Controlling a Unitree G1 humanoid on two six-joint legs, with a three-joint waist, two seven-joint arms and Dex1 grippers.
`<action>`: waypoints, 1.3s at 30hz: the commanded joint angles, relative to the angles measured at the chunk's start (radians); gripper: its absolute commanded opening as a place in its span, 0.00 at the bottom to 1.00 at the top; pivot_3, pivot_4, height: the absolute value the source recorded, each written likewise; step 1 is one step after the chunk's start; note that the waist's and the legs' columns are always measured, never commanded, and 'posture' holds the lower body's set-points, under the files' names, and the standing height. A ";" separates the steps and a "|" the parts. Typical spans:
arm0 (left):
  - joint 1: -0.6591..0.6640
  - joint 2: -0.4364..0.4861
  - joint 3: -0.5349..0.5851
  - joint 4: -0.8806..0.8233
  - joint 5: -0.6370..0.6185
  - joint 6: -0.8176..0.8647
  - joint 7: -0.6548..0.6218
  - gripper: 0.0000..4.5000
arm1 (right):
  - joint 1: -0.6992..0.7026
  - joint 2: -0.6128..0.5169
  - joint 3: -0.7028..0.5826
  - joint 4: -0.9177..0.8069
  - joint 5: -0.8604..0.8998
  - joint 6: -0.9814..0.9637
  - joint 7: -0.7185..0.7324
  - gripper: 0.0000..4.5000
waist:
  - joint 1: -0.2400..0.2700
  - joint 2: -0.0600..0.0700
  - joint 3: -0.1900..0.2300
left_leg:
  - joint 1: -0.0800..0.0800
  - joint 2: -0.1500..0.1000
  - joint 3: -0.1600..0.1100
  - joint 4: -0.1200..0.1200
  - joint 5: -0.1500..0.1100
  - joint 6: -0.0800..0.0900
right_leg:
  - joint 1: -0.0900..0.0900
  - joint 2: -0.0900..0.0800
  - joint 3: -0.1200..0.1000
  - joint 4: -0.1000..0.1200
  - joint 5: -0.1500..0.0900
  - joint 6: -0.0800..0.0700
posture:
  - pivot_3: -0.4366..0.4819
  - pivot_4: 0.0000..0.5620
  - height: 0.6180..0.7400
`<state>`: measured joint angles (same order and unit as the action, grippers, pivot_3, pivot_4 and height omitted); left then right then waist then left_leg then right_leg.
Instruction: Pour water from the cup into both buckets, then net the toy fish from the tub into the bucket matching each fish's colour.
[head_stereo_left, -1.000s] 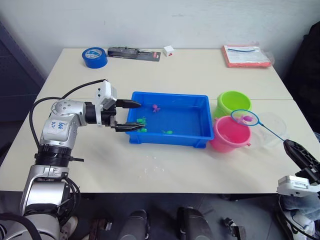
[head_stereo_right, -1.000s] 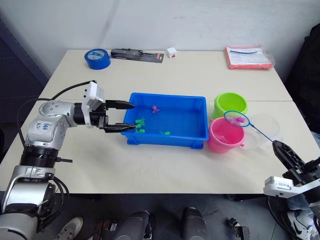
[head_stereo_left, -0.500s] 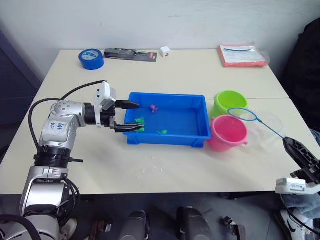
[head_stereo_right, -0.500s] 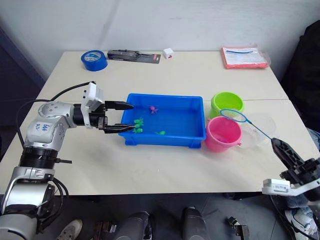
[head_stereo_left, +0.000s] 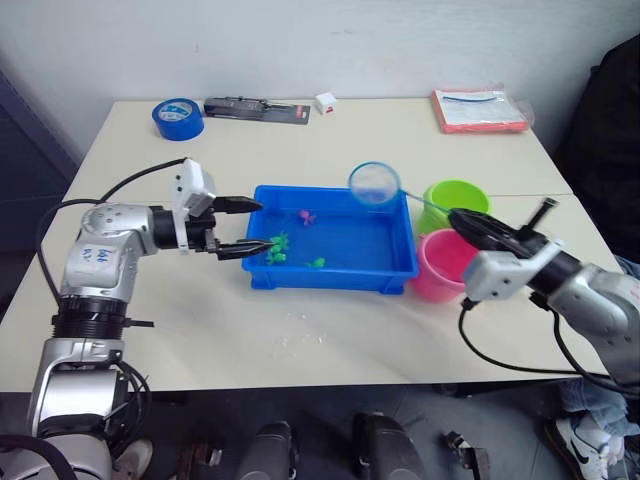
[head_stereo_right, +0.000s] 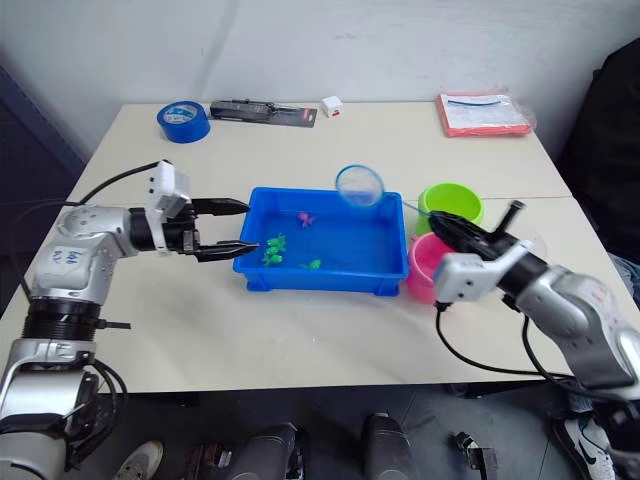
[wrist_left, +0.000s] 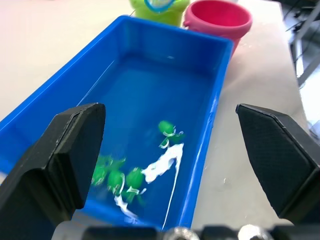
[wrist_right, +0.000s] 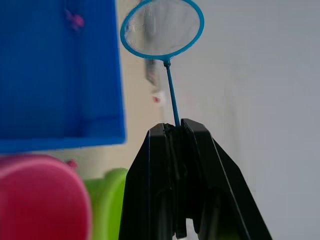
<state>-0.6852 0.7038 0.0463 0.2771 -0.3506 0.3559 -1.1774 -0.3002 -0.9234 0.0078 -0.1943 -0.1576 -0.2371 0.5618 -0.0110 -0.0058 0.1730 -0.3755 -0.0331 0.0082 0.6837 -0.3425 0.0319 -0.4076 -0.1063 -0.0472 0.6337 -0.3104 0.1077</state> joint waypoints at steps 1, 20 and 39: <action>0.038 0.040 0.058 -0.067 -0.023 0.036 0.031 1.00 | -0.093 -0.003 0.018 -0.049 0.211 0.249 0.204 0.18 | 0.003 0.000 0.000 | 0.000 0.000 -0.001 0.000 0.000 0.000 | 0.000 -0.002 0.000 0.000 0.000 0.000 | 0.48 0.27 0.98; 0.177 0.080 0.152 -0.200 -0.062 0.136 0.159 1.00 | -0.705 0.177 0.284 0.188 0.442 1.404 0.393 0.18 | 0.005 0.000 0.000 | -0.005 -0.002 -0.004 0.000 -0.001 -0.001 | -0.004 -0.006 -0.002 0.000 0.000 0.000 | 0.48 0.27 0.98; 0.186 0.084 0.146 -0.202 -0.026 0.111 0.207 1.00 | -0.800 0.404 0.358 0.509 0.345 1.398 0.233 0.18 | -0.019 0.000 0.000 | -0.008 -0.005 -0.006 0.001 0.000 -0.001 | -0.008 -0.007 -0.012 0.004 0.000 0.000 | 0.48 0.27 0.98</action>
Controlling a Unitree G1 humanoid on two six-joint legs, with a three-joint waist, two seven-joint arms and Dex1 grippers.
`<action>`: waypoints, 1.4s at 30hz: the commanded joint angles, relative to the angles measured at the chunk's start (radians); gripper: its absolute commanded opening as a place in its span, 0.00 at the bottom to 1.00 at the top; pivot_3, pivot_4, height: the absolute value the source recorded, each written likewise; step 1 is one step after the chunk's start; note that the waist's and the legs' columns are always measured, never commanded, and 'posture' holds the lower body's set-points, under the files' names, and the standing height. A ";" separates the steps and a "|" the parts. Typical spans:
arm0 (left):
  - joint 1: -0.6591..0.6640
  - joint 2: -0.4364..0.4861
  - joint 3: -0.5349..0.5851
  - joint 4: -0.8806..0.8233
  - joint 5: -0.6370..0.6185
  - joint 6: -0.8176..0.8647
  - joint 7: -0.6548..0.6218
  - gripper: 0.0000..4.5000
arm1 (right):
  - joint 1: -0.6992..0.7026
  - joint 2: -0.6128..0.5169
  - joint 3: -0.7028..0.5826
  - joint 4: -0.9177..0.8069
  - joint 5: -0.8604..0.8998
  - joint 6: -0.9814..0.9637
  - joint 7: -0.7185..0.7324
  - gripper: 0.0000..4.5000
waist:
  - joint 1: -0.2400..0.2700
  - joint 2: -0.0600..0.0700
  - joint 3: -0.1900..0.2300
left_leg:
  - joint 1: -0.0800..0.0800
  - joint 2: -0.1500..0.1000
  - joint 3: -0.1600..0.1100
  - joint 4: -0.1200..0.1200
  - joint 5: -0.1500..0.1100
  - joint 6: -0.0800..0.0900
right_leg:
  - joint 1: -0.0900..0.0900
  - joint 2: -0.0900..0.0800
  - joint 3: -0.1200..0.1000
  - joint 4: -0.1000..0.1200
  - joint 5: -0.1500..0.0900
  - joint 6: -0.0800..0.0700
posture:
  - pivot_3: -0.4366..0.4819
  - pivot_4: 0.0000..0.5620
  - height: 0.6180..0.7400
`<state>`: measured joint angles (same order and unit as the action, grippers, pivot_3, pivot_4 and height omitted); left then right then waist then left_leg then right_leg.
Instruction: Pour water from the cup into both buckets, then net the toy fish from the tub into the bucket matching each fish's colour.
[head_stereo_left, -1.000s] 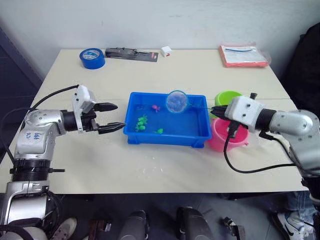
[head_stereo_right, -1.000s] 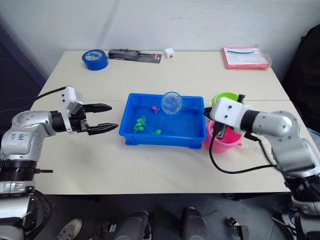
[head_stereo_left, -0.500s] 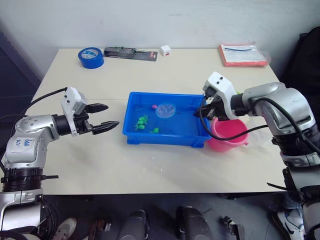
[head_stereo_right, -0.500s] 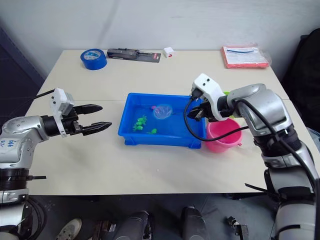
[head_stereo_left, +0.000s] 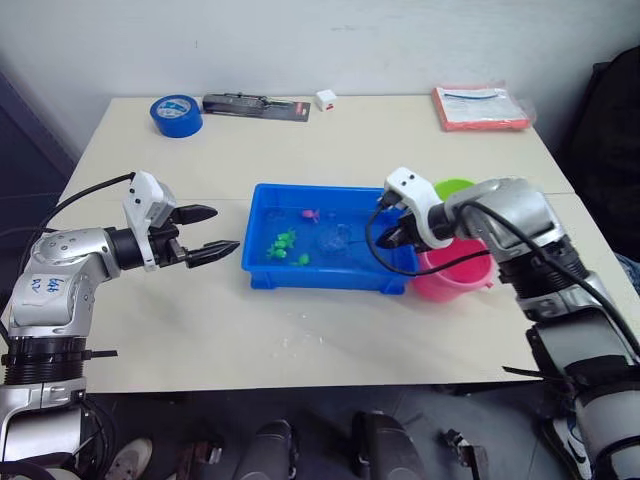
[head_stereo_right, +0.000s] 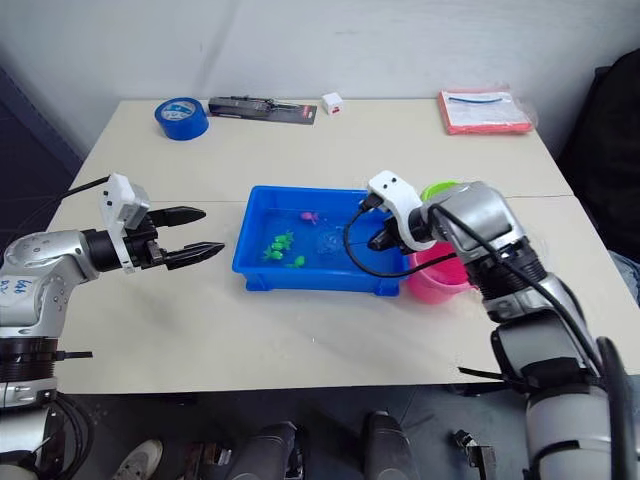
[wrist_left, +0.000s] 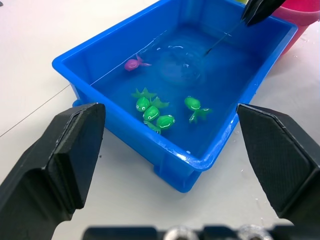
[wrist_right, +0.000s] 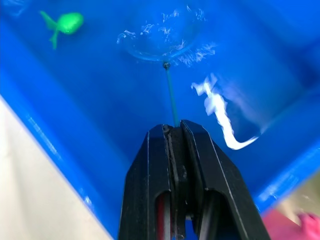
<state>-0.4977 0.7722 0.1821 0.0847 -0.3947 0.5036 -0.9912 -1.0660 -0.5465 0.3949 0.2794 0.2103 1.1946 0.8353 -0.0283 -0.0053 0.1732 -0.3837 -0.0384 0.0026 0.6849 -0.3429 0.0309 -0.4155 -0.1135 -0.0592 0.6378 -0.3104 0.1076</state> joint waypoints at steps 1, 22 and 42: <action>-0.003 0.015 0.009 -0.007 0.020 -0.037 0.024 1.00 | -0.037 0.041 -0.035 0.051 -0.027 -0.042 -0.051 0.18 | -0.003 0.000 0.000 | 0.000 0.000 0.000 0.000 0.000 0.000 | 0.000 0.000 -0.001 0.000 0.000 0.000 | 0.48 0.27 0.98; -0.012 0.019 0.000 -0.004 0.028 -0.050 0.033 1.00 | -0.049 0.191 -0.190 0.105 -0.020 -0.147 -0.173 0.18 | -0.009 0.000 0.000 | 0.000 0.000 -0.002 0.000 0.000 0.000 | 0.000 0.000 -0.003 0.003 0.000 0.000 | 0.48 0.27 0.98; -0.112 -0.029 -0.084 0.069 0.011 -0.089 -0.080 1.00 | 0.273 -0.072 -0.370 -0.510 0.209 0.062 -0.068 0.18 | 0.002 0.000 0.000 | -0.003 -0.002 -0.008 0.001 0.000 0.000 | 0.000 0.000 -0.003 0.003 0.000 0.000 | 0.48 0.27 0.98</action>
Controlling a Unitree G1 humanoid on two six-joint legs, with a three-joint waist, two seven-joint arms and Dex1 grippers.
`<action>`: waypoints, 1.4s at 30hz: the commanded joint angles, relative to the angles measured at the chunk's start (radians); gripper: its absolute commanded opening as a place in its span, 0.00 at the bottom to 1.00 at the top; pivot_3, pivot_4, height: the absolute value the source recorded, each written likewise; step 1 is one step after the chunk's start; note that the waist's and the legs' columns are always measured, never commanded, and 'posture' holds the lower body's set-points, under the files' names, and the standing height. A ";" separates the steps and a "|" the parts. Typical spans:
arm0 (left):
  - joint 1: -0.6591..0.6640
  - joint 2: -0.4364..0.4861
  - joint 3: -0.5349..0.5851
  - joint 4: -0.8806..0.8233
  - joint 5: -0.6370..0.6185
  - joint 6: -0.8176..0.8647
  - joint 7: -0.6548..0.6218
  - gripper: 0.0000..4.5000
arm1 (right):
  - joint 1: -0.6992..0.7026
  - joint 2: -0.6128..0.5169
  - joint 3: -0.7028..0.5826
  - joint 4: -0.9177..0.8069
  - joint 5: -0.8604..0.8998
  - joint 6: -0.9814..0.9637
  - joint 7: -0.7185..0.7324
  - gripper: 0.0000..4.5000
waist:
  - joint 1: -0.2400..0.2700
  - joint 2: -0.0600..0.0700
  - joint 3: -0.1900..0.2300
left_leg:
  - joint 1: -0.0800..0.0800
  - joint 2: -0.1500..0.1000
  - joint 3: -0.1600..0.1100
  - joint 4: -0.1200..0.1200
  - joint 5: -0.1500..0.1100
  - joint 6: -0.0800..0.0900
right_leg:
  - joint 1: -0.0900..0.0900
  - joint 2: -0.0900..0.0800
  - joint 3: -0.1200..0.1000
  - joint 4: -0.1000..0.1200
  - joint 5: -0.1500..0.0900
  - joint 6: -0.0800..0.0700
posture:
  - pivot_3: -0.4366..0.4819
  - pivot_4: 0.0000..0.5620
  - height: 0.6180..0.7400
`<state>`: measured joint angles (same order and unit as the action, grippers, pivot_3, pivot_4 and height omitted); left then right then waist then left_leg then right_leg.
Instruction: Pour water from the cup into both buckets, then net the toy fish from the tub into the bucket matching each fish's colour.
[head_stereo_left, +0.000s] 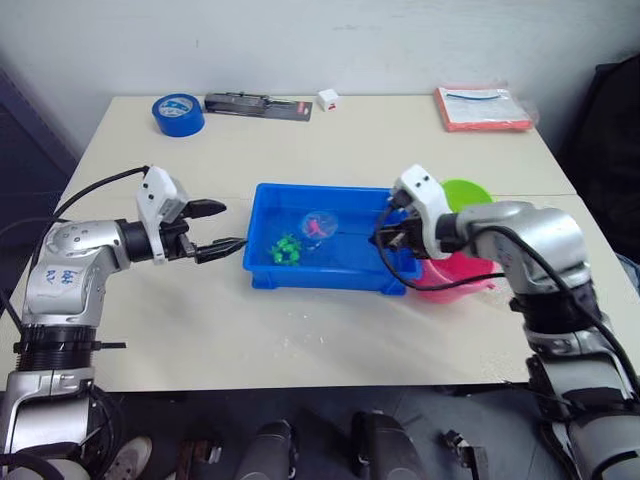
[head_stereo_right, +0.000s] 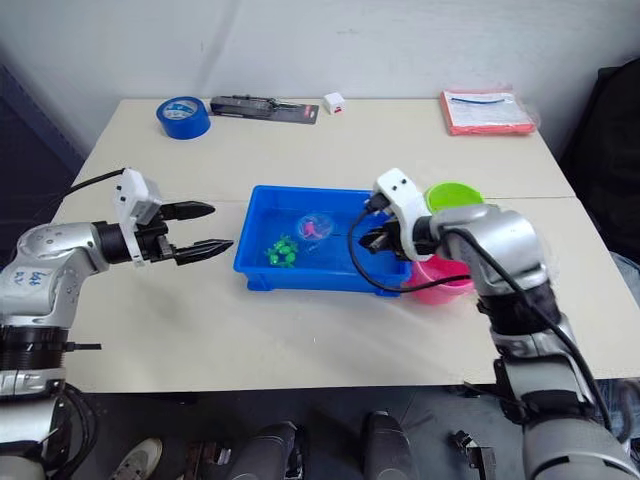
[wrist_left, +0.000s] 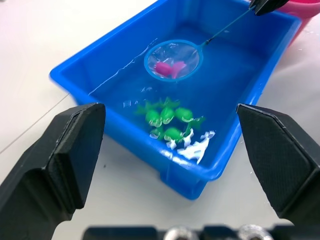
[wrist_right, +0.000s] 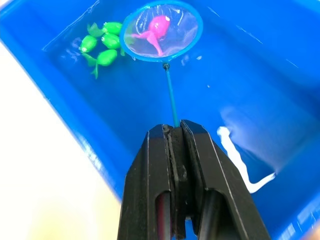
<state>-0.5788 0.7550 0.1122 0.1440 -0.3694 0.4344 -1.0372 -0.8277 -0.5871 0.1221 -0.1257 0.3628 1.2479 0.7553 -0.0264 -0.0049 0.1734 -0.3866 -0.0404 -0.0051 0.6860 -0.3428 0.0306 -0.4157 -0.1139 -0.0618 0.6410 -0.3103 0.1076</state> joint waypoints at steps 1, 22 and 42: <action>-0.044 -0.020 -0.028 0.017 -0.014 -0.025 -0.051 1.00 | 0.064 -0.053 -0.127 -0.142 0.073 0.004 0.017 0.18 | 0.001 0.000 0.000 | 0.000 0.000 0.000 0.000 0.000 0.000 | 0.000 0.000 0.000 0.000 0.000 0.000 | 0.48 0.27 0.98; -0.230 -0.117 -0.141 0.227 0.047 -0.162 -0.213 1.00 | 0.772 -0.424 -0.852 -0.471 0.160 -0.219 0.147 0.18 | 0.040 0.000 0.000 | 0.001 0.000 0.005 0.000 0.000 0.002 | 0.003 0.001 0.000 -0.006 0.000 0.000 | 0.48 0.27 0.98; -0.219 -0.135 -0.136 0.272 0.059 -0.199 -0.214 1.00 | 1.278 -0.220 -0.787 -0.227 -0.613 -1.604 -0.195 0.18 | 0.049 0.000 0.000 | 0.002 0.000 0.007 0.000 0.001 0.003 | 0.003 0.003 0.000 -0.006 0.000 0.001 | 0.48 0.27 0.98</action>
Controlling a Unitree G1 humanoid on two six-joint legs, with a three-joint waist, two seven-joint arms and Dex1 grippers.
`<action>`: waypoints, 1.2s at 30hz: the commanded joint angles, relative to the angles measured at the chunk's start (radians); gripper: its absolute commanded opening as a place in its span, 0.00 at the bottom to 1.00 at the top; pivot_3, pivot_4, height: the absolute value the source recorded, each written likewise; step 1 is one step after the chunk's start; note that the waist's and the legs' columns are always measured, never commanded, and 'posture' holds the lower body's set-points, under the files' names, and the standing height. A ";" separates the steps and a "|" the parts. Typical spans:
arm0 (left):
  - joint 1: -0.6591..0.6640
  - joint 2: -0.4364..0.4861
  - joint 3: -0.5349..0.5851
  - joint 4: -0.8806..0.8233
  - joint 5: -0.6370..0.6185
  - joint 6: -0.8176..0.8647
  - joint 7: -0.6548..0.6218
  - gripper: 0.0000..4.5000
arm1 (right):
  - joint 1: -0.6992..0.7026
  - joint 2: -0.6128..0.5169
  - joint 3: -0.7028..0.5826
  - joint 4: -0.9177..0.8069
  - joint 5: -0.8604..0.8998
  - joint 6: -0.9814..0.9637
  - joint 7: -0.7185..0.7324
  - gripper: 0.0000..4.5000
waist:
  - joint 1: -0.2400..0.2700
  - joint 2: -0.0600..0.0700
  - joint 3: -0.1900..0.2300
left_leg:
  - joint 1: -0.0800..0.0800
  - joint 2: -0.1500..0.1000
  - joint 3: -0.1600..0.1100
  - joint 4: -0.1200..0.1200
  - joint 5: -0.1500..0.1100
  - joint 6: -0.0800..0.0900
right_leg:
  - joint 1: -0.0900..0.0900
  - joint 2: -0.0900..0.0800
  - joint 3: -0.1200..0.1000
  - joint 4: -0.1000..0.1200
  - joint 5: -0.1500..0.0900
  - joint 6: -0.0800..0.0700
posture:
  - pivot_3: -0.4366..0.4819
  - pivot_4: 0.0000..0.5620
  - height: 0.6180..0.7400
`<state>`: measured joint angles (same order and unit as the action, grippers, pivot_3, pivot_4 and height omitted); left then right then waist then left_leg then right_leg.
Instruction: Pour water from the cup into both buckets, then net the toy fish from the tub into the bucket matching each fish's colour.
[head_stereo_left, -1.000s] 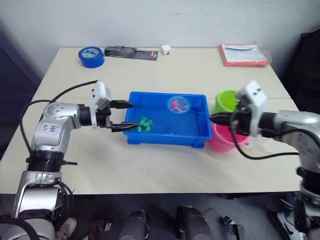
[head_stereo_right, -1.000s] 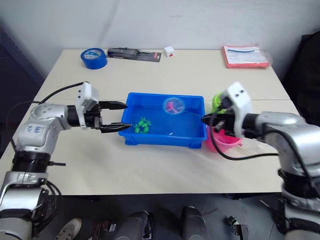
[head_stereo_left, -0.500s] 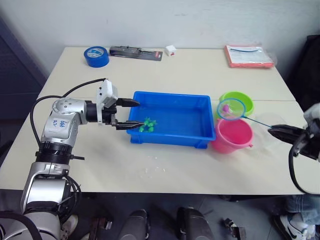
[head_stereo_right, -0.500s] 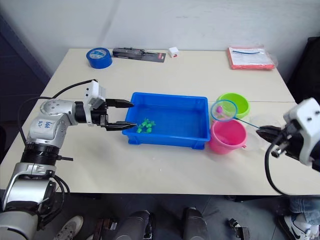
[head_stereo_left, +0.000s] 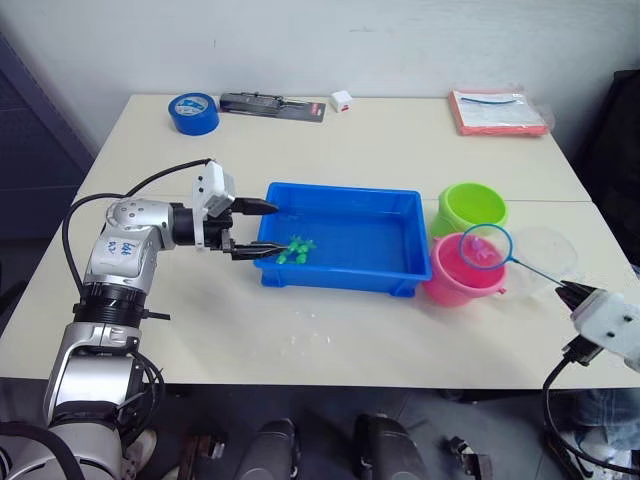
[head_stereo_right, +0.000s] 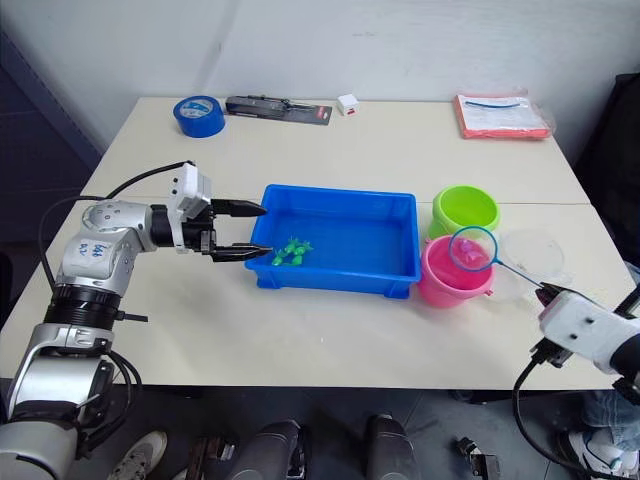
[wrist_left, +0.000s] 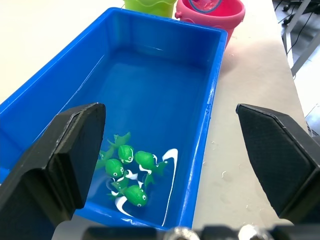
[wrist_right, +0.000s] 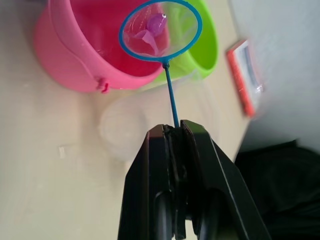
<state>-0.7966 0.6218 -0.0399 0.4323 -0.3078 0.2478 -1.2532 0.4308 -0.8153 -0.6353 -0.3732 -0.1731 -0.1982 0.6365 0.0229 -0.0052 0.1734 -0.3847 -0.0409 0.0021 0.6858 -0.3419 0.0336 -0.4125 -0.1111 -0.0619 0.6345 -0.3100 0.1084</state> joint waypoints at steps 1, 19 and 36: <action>0.000 -0.002 0.016 -0.017 -0.003 -0.012 0.002 1.00 | 0.025 0.013 -0.031 0.029 -0.098 -0.200 -0.098 0.18 | 0.000 0.000 0.000 | 0.000 0.000 0.000 0.000 0.000 0.000 | 0.000 0.000 0.000 0.000 0.000 0.000 | 0.48 0.27 0.98; 0.026 -0.002 0.023 -0.092 -0.035 0.031 -0.033 1.00 | 0.042 0.051 -0.054 0.137 -0.659 -0.511 -0.661 0.18 | -0.002 0.000 0.000 | 0.001 0.001 0.001 -0.001 0.000 0.000 | 0.002 0.001 0.006 -0.003 0.000 0.000 | 0.48 0.27 0.98; 0.033 0.002 0.028 -0.098 -0.032 0.038 -0.025 1.00 | -0.009 -0.036 -0.043 0.116 -0.736 -0.442 -0.861 0.18 | -0.007 0.000 0.000 | 0.002 0.001 0.003 -0.001 0.000 0.000 | 0.002 0.002 0.011 -0.003 0.000 0.000 | 0.48 0.27 0.98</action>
<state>-0.7619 0.6119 -0.0383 0.3650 -0.3223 0.2866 -1.2789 0.4508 -0.8202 -0.6428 -0.2315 -0.9639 -0.6517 -0.2258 0.0156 -0.0052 0.1733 -0.3827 -0.0398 0.0052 0.6846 -0.3418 0.0335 -0.4108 -0.1087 -0.0508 0.6315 -0.3100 0.1084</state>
